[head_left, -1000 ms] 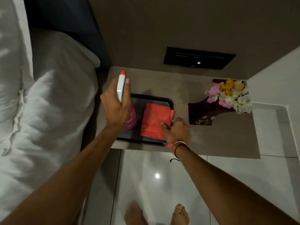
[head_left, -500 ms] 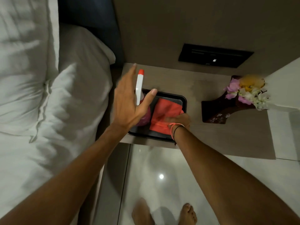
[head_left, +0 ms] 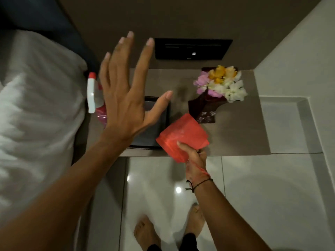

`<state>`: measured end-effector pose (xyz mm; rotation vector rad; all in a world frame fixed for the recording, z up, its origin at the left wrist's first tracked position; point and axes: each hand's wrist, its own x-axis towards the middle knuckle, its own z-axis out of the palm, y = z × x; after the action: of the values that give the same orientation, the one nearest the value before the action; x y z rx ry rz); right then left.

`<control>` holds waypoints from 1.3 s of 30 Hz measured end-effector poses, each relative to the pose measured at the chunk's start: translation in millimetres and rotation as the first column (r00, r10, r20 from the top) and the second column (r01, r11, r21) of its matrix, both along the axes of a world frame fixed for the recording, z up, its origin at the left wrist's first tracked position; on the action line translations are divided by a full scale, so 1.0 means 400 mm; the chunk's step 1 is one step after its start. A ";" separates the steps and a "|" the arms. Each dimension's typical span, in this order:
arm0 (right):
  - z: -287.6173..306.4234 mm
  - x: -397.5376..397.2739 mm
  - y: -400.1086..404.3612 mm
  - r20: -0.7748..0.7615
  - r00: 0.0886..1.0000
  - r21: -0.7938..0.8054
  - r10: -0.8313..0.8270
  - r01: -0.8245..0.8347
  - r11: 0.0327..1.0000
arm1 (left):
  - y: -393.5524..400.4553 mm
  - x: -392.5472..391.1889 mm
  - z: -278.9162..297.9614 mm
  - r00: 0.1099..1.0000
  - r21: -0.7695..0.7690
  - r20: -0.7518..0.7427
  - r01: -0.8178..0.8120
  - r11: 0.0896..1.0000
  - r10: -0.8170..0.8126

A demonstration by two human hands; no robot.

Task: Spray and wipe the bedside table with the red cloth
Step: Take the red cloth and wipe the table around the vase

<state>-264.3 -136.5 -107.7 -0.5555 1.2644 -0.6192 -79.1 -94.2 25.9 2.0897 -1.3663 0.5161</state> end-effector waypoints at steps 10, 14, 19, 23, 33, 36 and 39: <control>0.001 -0.178 -0.143 0.082 0.973 0.011 -0.218 0.218 0.976 | -0.375 -0.204 -0.056 0.907 0.515 0.029 0.346 0.784 -0.419; -0.012 -0.182 -0.174 0.045 0.933 -0.031 -0.356 0.358 0.933 | -0.451 -0.170 -0.082 0.914 0.706 -0.044 0.314 0.635 -0.404; -0.003 -0.154 -0.192 0.026 0.918 -0.146 -0.396 0.396 0.907 | -0.500 -0.110 -0.056 0.883 0.734 -0.194 0.420 0.534 -0.427; 0.032 -0.081 -0.205 -0.093 0.907 -0.517 -0.410 0.308 0.799 | -0.536 -0.071 -0.056 0.871 0.727 -0.243 0.455 0.514 -0.427; -0.088 0.043 -0.270 -0.840 0.457 -0.531 -0.291 -0.802 0.274 | -0.611 -0.003 -0.050 0.836 0.721 -0.355 0.530 0.446 -0.419; -0.145 0.018 -0.276 -0.856 0.334 -0.435 -0.393 -0.878 0.201 | -0.622 0.003 -0.048 0.826 0.713 -0.368 0.545 0.441 -0.426; -0.158 -0.018 -0.273 -0.883 0.257 -0.336 -0.394 -0.930 0.148 | -0.628 0.005 -0.045 0.825 0.714 -0.373 0.548 0.436 -0.425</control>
<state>-271.4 -245.8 -170.8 -2.7646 1.4792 -0.5160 -77.2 -345.3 8.0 2.0835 -2.2957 -0.6427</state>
